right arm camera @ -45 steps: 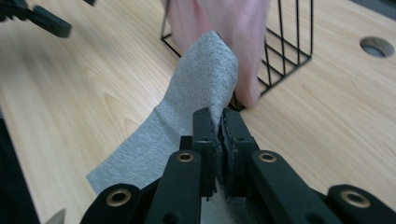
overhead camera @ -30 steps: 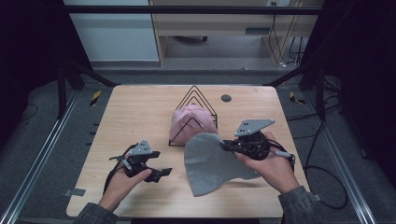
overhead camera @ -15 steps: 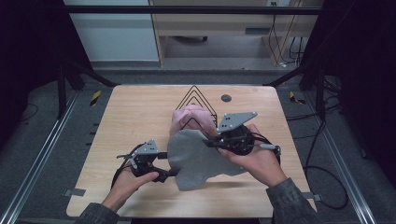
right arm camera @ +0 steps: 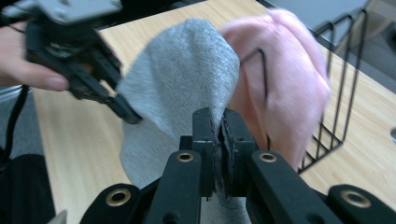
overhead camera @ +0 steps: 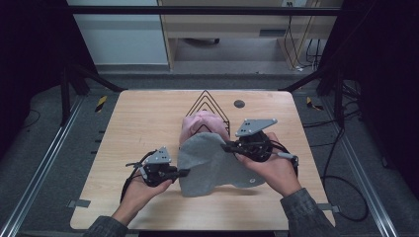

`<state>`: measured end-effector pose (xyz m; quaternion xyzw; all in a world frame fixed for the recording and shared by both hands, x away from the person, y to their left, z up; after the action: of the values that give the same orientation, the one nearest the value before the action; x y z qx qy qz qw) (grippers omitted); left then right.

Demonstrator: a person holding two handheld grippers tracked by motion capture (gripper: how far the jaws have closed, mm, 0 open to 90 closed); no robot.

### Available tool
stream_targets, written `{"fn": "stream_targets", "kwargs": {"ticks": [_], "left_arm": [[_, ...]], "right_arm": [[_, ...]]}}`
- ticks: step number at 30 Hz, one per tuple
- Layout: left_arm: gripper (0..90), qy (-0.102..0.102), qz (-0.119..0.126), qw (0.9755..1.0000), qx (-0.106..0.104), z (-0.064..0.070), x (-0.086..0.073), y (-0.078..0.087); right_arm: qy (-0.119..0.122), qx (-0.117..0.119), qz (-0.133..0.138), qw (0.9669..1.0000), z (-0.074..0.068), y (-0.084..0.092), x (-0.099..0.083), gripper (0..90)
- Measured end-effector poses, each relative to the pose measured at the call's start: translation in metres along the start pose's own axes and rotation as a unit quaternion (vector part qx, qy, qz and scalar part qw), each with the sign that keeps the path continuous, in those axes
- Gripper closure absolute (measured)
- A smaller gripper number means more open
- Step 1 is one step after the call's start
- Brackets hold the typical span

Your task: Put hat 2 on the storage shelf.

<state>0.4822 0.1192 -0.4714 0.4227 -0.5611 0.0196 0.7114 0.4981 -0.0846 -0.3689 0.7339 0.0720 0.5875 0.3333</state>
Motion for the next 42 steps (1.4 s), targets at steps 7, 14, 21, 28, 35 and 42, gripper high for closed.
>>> {"fn": "stream_targets", "kwargs": {"ticks": [7, 14, 21, 28, 35, 42], "left_arm": [[86.3, -0.025, 0.015, 0.9995, 0.011, 0.007, 0.023, 0.011], [86.6, -0.038, 0.0, 0.9987, 0.035, 0.0, 0.06, 0.025], [86.8, -0.057, 0.019, 0.9972, 0.045, -0.011, 0.103, 0.046], [86.8, -0.051, 0.023, 0.9963, 0.065, -0.025, 0.136, 0.058], [86.7, -0.062, 0.037, 0.995, 0.069, -0.033, 0.159, 0.061], [86.7, -0.061, 0.058, 0.9914, 0.1, -0.052, 0.187, 0.058]], "right_arm": [[-0.013, 0.004, 0.027, 0.9995, 0.003, 0.013, -0.005, 85.9], [-0.008, -0.007, 0.044, 0.999, 0.007, 0.035, 0.015, 85.9], [-0.025, -0.03, 0.07, 0.9968, 0.016, 0.053, 0.04, 85.9], [-0.02, -0.046, 0.084, 0.9952, 0.023, 0.065, 0.071, 86.0], [-0.006, -0.071, 0.078, 0.9944, 0.039, 0.072, 0.094, 86.0], [0.021, -0.101, 0.089, 0.9907, 0.06, 0.072, 0.114, 85.9]]}}
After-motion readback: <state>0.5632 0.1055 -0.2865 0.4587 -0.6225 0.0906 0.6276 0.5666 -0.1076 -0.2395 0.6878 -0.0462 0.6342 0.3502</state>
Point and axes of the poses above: each handheld gripper's, and its own axes: y roughly backward along the jaws, x roughly out of its top, z roughly to its right, the point moved 7 cm from there along -y, roughly forward along the jaws, and after that the axes turned 12 degrees about x, right-handed, at the moved point
